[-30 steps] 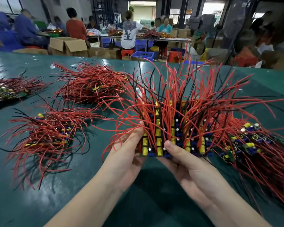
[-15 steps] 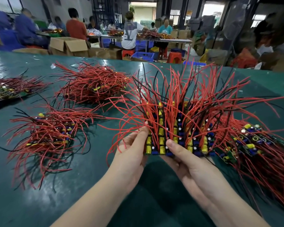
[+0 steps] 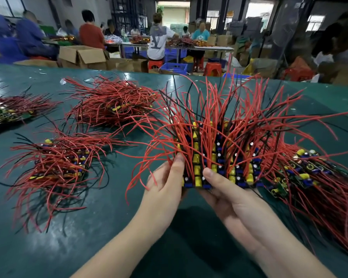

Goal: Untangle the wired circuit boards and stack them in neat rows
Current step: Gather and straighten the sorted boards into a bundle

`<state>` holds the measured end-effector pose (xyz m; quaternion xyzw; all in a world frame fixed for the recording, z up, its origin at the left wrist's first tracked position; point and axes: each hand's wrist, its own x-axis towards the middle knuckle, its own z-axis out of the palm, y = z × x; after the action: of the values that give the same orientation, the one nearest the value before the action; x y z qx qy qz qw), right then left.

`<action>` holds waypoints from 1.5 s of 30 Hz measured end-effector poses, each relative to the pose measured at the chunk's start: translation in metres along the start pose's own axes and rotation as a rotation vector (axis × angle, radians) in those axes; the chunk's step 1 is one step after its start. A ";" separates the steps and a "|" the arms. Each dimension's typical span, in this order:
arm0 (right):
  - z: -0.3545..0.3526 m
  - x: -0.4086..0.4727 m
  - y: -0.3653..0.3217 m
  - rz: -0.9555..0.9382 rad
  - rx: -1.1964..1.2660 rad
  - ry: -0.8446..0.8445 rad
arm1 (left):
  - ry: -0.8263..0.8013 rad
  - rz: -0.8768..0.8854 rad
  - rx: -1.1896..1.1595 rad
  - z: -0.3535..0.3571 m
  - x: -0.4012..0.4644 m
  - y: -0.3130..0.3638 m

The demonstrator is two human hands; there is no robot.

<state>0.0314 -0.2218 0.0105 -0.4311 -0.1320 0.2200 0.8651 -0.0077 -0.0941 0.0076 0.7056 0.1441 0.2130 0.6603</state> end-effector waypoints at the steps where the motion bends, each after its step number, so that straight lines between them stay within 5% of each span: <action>1: -0.003 0.003 0.000 0.004 0.009 0.003 | 0.030 -0.018 0.030 0.000 -0.002 0.001; 5: -0.002 0.002 -0.002 0.039 -0.006 -0.022 | 0.109 -0.182 -0.010 0.001 -0.001 0.003; 12: 0.000 -0.001 0.000 0.121 -0.088 0.013 | 0.182 -0.145 -0.335 0.005 0.009 0.002; 21: 0.002 -0.004 0.001 0.181 -0.130 0.044 | 0.171 -0.105 -0.473 0.001 0.010 0.009; 26: 0.006 -0.007 0.001 0.228 -0.149 0.007 | 0.194 -0.231 -0.559 0.000 0.012 0.008; 36: 0.017 -0.010 0.003 0.064 -0.040 0.130 | 0.165 -0.311 -0.556 0.004 0.013 0.008; 40: 0.022 -0.001 0.000 0.263 -0.217 0.045 | 0.228 -0.248 -0.371 0.005 0.013 0.003; 45: 0.015 -0.012 0.002 0.218 -0.074 0.002 | 0.327 -0.086 -0.115 0.002 0.009 -0.001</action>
<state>0.0140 -0.2170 0.0171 -0.4748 -0.0913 0.3072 0.8197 0.0011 -0.0911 0.0077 0.6161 0.2669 0.3043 0.6757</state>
